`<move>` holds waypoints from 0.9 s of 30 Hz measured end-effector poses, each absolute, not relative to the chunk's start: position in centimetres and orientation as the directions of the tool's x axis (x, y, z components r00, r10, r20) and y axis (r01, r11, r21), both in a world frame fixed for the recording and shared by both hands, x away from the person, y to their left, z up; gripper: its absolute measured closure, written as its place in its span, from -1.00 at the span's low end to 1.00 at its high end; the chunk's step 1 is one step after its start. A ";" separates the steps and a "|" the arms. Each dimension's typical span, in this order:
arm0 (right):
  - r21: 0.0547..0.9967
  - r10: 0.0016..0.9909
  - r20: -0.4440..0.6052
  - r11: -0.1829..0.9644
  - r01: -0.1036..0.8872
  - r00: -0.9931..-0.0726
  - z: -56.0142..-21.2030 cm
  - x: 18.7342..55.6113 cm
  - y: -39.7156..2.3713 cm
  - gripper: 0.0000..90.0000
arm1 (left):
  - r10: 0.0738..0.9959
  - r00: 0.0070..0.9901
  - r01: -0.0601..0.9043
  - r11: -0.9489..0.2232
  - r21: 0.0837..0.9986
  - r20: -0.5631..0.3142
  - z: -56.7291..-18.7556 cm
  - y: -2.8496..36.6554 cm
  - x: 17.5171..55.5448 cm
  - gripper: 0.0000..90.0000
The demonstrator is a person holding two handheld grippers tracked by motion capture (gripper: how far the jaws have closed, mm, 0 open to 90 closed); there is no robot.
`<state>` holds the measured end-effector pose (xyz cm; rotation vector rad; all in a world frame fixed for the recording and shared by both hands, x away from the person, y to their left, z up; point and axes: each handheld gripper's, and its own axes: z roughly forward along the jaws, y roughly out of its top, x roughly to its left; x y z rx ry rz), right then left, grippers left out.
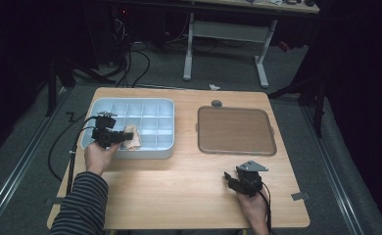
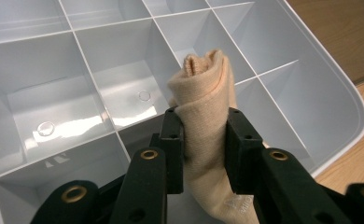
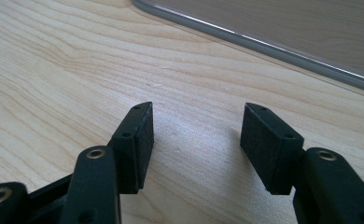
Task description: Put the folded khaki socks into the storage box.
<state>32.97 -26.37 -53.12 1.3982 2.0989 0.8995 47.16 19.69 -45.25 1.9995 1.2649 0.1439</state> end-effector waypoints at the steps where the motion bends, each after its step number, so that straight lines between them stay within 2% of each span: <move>1: 0.733 0.926 -0.019 0.269 0.625 -0.377 -53.1 33.0 -26.4 -0.01 | 0.817 0.505 0.731 -0.234 0.641 -0.279 -45.3 19.6 47.2 0.60; 19: 0.732 0.927 -0.018 0.268 0.626 -0.376 -53.1 33.0 -26.4 -0.01 | 0.827 0.489 0.750 -0.236 0.618 -0.277 -46.8 19.9 47.3 0.59; 27: 0.732 0.927 -0.019 0.268 0.626 -0.376 -53.1 33.0 -26.4 -0.01 | 0.832 0.503 0.751 -0.287 0.595 -0.234 -47.2 19.6 47.6 0.59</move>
